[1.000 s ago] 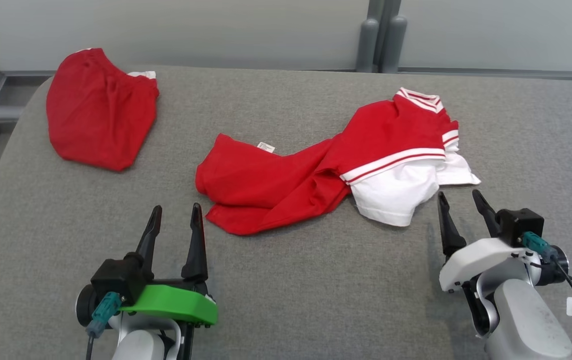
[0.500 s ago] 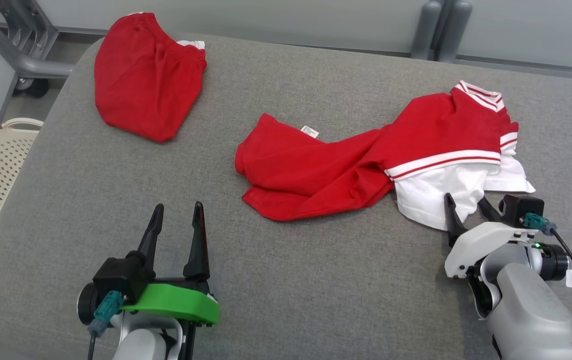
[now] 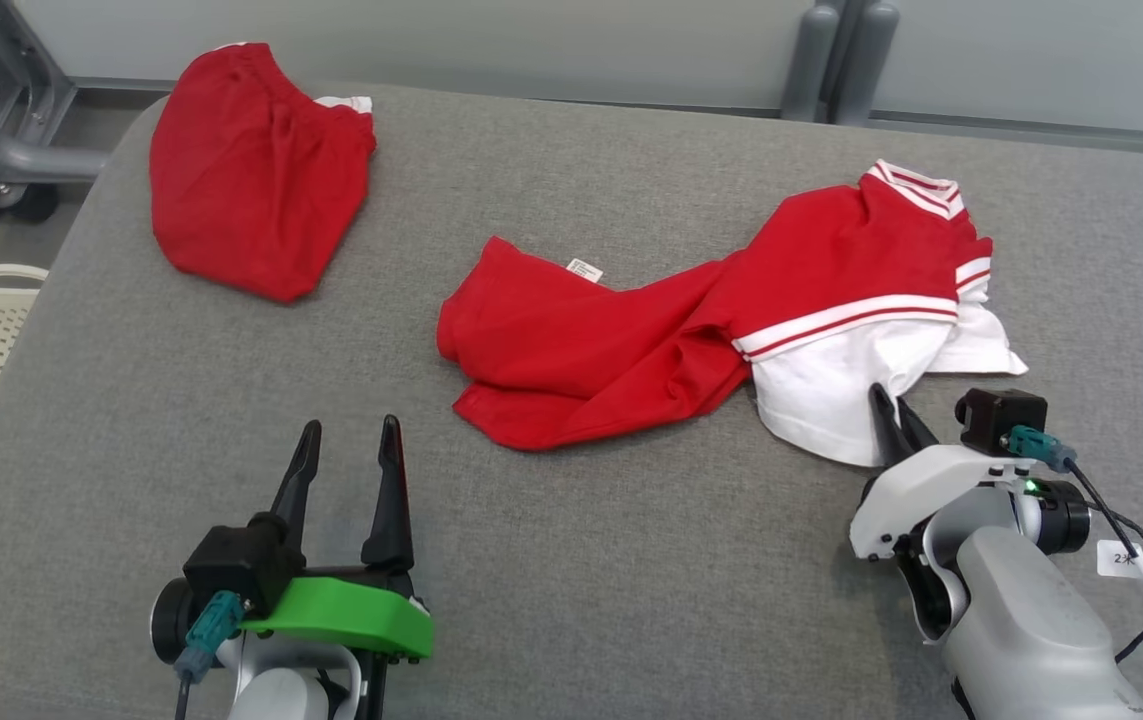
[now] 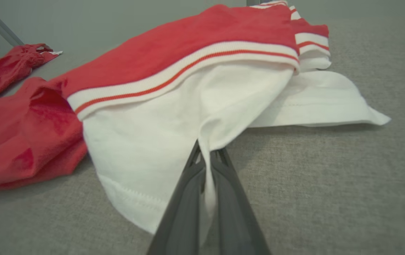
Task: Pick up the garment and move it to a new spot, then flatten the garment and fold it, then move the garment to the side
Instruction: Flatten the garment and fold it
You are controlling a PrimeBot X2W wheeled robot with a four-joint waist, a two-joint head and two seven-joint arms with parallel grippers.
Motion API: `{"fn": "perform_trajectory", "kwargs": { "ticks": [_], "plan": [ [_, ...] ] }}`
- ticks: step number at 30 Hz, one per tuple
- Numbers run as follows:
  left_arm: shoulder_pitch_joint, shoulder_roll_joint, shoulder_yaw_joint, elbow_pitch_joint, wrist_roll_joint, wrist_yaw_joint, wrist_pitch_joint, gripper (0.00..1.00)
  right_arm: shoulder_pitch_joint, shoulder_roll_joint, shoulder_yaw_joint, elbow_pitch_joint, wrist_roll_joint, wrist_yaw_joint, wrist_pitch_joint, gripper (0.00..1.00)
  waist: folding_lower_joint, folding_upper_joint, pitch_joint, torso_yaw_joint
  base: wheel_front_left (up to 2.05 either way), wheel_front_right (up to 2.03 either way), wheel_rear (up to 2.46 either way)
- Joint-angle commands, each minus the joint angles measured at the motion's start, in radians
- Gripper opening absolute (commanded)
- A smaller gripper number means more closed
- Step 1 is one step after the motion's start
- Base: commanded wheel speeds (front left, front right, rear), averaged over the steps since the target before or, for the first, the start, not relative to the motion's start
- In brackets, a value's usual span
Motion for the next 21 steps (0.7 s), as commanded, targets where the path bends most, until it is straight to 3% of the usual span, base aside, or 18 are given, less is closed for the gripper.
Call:
{"fn": "perform_trajectory", "kwargs": {
  "ticks": [1, 12, 17, 21],
  "plan": [
    [0.015, 0.001, -0.002, 0.004, 0.000, -0.002, -0.001, 1.00, 0.025, 0.002, 0.015, -0.027, 0.013, 0.000, -0.003, 0.00, 0.0000, 0.0103, -0.016, -0.032, 0.00, 0.00, 0.00],
    [0.036, 0.001, -0.002, 0.004, -0.009, 0.004, -0.001, 1.00, 0.187, -0.002, 0.036, -0.242, 0.086, 0.000, 0.011, 0.00, 0.0000, 0.0103, -0.051, -0.125, 0.00, 0.00, 0.00],
    [0.043, 0.001, 0.000, -0.003, -0.008, 0.004, -0.001, 1.00, 0.297, -0.011, -0.006, -0.390, 0.104, 0.000, 0.102, 0.00, 0.0000, 0.0103, -0.061, -0.153, 0.00, 0.00, 0.00],
    [0.040, 0.001, -0.001, -0.009, -0.010, 0.005, -0.001, 1.00, 0.394, -0.001, -0.041, -0.577, 0.142, 0.000, 0.225, 0.00, 0.0000, 0.0103, -0.059, -0.161, 0.00, 0.00, 0.00]
  ]
}}
